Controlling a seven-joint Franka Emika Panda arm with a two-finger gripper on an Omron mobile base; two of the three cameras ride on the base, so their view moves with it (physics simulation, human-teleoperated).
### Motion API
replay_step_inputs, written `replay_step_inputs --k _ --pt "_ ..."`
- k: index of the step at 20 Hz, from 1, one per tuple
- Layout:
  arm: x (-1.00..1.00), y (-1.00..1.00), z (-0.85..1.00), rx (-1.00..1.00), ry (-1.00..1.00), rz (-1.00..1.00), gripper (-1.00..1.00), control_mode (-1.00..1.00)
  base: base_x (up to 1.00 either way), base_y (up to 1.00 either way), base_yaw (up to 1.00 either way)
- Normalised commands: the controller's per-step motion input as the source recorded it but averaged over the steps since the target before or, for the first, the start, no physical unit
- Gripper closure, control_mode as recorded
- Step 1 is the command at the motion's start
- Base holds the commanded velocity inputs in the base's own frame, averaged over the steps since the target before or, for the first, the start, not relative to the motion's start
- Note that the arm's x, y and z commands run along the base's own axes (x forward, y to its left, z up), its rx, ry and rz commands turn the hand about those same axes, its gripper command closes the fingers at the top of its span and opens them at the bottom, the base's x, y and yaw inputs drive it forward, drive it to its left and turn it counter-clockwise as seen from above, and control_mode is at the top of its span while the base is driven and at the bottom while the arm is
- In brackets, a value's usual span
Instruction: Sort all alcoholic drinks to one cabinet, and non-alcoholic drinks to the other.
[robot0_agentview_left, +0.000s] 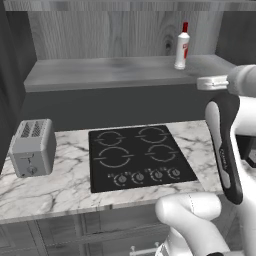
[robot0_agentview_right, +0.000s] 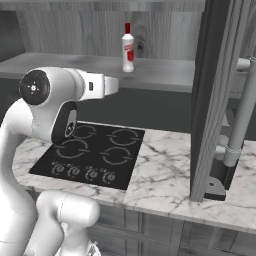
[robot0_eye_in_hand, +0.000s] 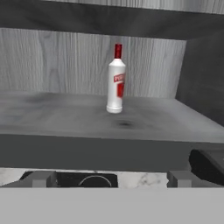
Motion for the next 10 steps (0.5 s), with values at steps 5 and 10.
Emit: replay_step_inputs --k 5,10 --pt "-0.19 0.19 0.02 0.02 0.06 -0.05 -1.0 -1.0 0.0 0.0 0.0" --pt "-0.18 0.08 0.0 0.01 0.03 -0.05 -1.0 -1.0 0.0 0.0 0.0"
